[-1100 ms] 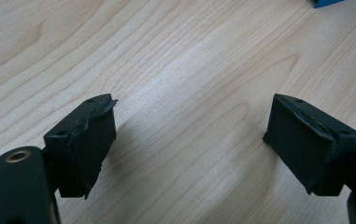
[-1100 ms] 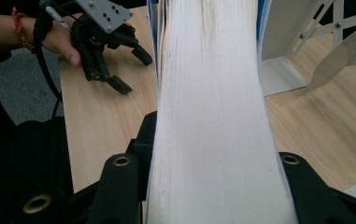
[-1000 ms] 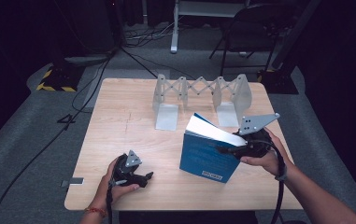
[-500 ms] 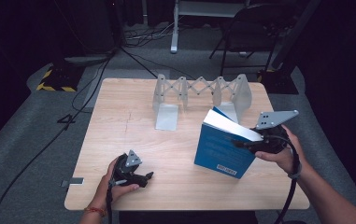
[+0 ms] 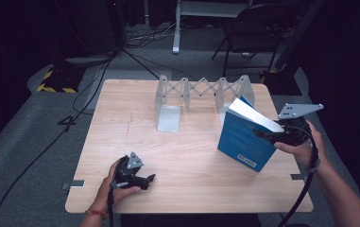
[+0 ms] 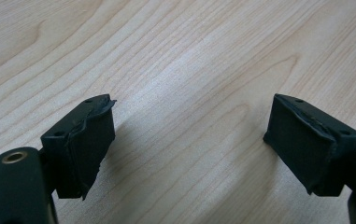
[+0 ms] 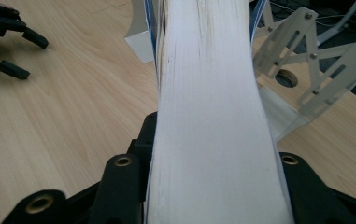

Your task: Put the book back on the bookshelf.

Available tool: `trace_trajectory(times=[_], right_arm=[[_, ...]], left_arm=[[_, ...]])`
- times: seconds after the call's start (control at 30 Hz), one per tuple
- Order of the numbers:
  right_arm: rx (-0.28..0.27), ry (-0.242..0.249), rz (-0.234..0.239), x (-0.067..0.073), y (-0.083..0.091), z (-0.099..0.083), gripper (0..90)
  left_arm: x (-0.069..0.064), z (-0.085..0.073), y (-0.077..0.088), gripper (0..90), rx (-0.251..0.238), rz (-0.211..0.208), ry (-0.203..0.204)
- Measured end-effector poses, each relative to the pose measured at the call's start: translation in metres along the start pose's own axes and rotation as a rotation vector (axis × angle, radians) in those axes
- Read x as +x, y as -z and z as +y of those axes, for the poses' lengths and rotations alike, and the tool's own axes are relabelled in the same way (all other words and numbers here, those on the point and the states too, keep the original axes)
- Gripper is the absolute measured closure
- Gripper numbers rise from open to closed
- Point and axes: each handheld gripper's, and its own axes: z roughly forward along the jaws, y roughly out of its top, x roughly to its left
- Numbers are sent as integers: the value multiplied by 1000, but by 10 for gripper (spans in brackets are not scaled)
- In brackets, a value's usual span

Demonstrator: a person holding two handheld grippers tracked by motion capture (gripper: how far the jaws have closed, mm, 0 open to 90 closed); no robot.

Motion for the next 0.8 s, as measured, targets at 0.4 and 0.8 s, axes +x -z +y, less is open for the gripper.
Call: trace_trajectory(times=[0.4, 0.8], right_arm=[[-26, -55, -66, -22, 9, 3, 616], [-39, -115, -110, -39, -3, 14, 616]], left_arm=[[0, 0, 0, 155, 0, 2, -2], [0, 1, -1, 153, 0, 2, -1]])
